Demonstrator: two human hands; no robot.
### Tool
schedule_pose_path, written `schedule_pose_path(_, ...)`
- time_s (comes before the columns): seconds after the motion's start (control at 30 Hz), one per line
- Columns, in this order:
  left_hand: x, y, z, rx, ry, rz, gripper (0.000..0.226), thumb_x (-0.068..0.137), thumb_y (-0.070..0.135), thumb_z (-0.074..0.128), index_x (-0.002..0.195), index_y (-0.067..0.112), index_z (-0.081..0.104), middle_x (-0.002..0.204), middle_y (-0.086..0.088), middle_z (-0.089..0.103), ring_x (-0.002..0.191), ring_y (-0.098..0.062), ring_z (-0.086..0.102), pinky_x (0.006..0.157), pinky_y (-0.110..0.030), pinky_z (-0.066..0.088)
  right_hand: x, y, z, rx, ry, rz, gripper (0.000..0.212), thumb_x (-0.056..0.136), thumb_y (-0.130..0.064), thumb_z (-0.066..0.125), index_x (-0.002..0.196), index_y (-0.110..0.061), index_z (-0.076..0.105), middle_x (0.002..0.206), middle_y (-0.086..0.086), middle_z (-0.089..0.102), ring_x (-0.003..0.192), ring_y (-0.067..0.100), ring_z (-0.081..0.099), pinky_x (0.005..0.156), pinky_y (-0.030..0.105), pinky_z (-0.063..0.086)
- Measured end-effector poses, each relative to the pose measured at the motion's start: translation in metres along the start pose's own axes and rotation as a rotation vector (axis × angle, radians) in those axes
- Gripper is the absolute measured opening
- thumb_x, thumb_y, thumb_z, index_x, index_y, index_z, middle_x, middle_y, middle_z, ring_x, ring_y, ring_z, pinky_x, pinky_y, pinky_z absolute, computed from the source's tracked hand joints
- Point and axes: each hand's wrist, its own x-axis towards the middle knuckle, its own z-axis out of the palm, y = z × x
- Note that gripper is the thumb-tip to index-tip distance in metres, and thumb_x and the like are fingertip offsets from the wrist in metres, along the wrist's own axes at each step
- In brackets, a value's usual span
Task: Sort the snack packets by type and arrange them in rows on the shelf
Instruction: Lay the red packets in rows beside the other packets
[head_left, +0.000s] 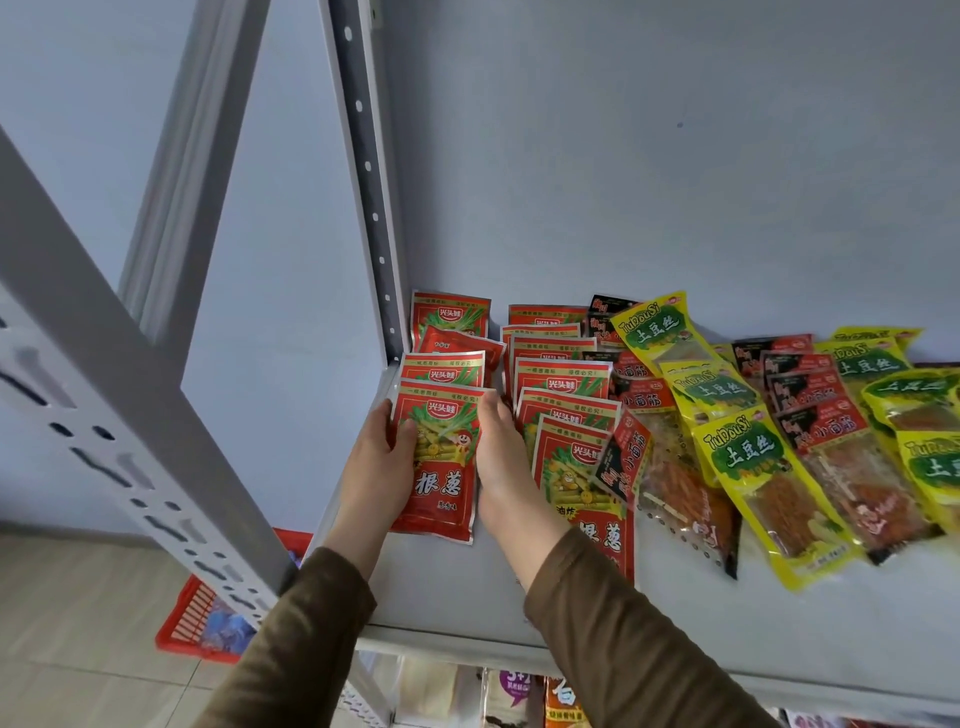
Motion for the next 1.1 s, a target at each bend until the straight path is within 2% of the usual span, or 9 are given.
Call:
schedule_pose_path(0.13,0.001,-0.002,0.001,0.016,0.025,0.039,0.050,0.103,0.048,0.051,0.149,0.033,0.038,0.130,0.004,0.066,0.076,-0.003,0.066,0.055,-0.021,0.048,0.001,-0.002,0.003,-0.024,0.007,0.000,0.055,0.102,-0.061,0.035,0.148,-0.032,0.036,0.125,0.001,0.063,0.110,0.021,0.066,0.097,0.049,0.055)
schedule_pose_path(0.33,0.014,0.006,0.001,0.003,0.028,-0.020,0.069,0.100,0.060,0.048,0.159,0.036,0.022,0.154,0.000,0.049,0.089,-0.012,0.063,0.060,-0.028,0.054,0.012,-0.018,0.006,-0.054,0.068,-0.045,0.057,0.103,-0.060,0.034,0.151,-0.029,0.035,0.129,-0.001,0.061,0.113,0.018,0.063,0.098,0.044,0.054)
schedule_pose_path(0.5,0.020,0.011,0.005,-0.025,-0.039,0.015,0.032,0.102,0.052,0.051,0.131,0.045,0.041,0.116,0.013,0.069,0.078,-0.006,0.071,0.066,-0.033,0.061,0.013,-0.022,0.012,-0.052,0.066,-0.040,0.055,0.104,-0.058,0.034,0.150,-0.027,0.036,0.126,0.001,0.062,0.109,0.018,0.064,0.096,0.043,0.054)
schedule_pose_path(0.63,0.021,0.012,0.005,-0.015,-0.037,0.038,0.039,0.102,0.049,0.053,0.139,0.038,0.043,0.096,0.023,0.062,0.076,-0.005,0.071,0.060,-0.028,0.058,0.008,-0.016,0.009,-0.015,0.066,-0.028,0.055,0.103,-0.058,0.038,0.149,-0.027,0.038,0.119,0.000,0.065,0.102,0.016,0.067,0.089,0.041,0.057)
schedule_pose_path(0.77,0.019,0.015,0.003,-0.017,-0.036,0.019,0.050,0.103,0.049,0.052,0.148,0.036,0.038,0.123,0.008,0.067,0.079,-0.005,0.069,0.064,-0.030,0.059,0.004,-0.020,0.005,-0.006,0.056,-0.033,0.051,0.104,-0.056,0.037,0.145,-0.026,0.045,0.111,-0.004,0.066,0.094,0.012,0.066,0.073,0.032,0.054)
schedule_pose_path(0.9,0.007,0.023,-0.001,-0.027,0.022,0.059,0.062,0.102,0.050,0.052,0.157,0.035,0.027,0.142,0.003,0.060,0.093,-0.012,0.069,0.074,-0.038,0.062,-0.007,-0.023,0.001,-0.085,0.040,-0.184,0.054,0.105,-0.056,0.034,0.152,-0.030,0.036,0.133,-0.007,0.060,0.117,0.011,0.061,0.096,0.038,0.054)
schedule_pose_path(1.0,-0.006,0.037,0.002,0.001,0.079,0.213,0.058,0.102,0.051,0.052,0.154,0.038,0.030,0.153,0.004,0.049,0.126,-0.022,0.060,0.099,-0.054,0.055,-0.024,-0.028,-0.013,-0.210,0.018,-0.406,0.052,0.105,-0.054,0.035,0.153,-0.037,0.031,0.123,-0.034,0.049,0.110,-0.018,0.052,0.085,0.011,0.048)
schedule_pose_path(1.03,-0.012,0.042,0.005,0.017,0.082,0.284,0.057,0.102,0.051,0.051,0.154,0.039,0.030,0.157,0.005,0.043,0.136,-0.022,0.052,0.107,-0.055,0.049,-0.030,-0.031,-0.021,-0.278,0.019,-0.470,0.051,0.105,-0.054,0.037,0.153,-0.038,0.031,0.125,-0.040,0.042,0.105,-0.027,0.045,0.079,0.002,0.041)
schedule_pose_path(1.1,-0.028,0.054,0.012,0.070,0.080,0.440,0.055,0.103,0.050,0.049,0.154,0.040,0.030,0.164,0.008,0.033,0.149,-0.019,0.036,0.117,-0.045,0.033,-0.041,-0.037,-0.041,-0.391,0.051,-0.572,0.048,0.105,-0.051,0.041,0.151,-0.039,0.034,0.138,-0.036,0.036,0.115,-0.028,0.036,0.088,0.000,0.032)
